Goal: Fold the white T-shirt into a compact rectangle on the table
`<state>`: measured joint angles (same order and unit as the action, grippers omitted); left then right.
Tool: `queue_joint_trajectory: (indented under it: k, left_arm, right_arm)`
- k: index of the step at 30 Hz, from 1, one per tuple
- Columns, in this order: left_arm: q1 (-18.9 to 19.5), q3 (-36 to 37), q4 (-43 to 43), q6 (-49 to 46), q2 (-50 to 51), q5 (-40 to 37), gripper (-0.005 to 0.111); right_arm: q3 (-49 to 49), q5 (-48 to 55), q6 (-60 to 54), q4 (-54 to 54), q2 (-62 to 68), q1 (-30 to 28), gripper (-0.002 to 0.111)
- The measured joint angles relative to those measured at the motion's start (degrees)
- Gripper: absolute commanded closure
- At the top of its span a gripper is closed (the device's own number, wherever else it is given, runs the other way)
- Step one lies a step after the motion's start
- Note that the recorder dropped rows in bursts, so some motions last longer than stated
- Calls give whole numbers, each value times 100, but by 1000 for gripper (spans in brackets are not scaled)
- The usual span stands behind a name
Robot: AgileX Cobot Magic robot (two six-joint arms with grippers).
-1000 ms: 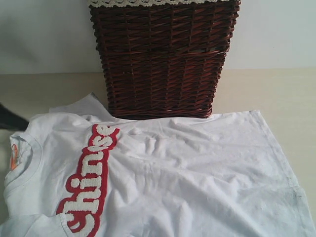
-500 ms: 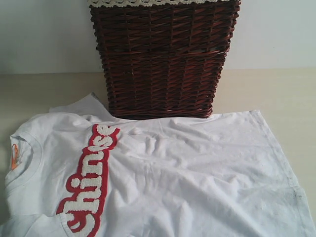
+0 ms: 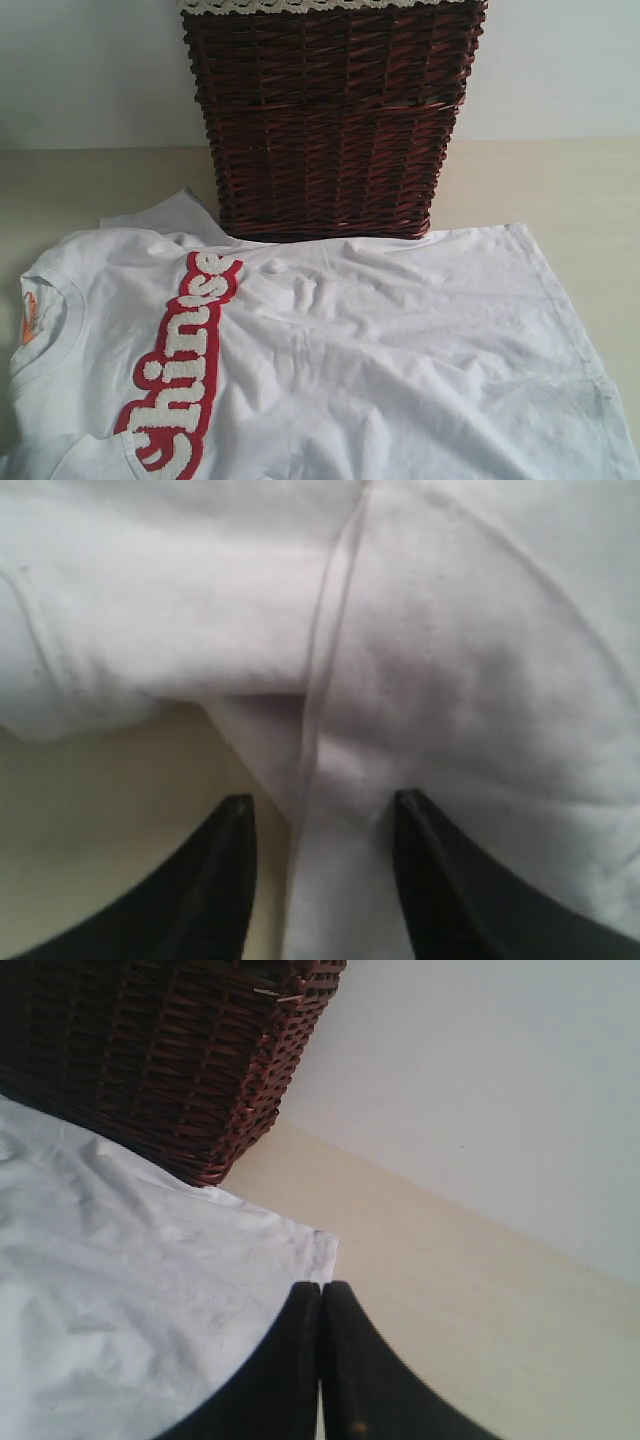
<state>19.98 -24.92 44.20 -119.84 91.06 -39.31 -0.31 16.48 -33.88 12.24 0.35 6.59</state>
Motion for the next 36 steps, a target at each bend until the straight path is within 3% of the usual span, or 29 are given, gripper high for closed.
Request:
queue_joint_trajectory:
  k: [5,18,36]
  left_arm:
    - [-239,0,20,0,0,36,107]
    - [-289,0,20,-8,-99,0,107]
    - [-173,12,-188,1,-1878,-2044,107]
  right_arm:
    - [0,0,0,0,0,0,108]
    - [0,0,0,0,0,0,108]
    - [0,0,0,0,0,0,108]
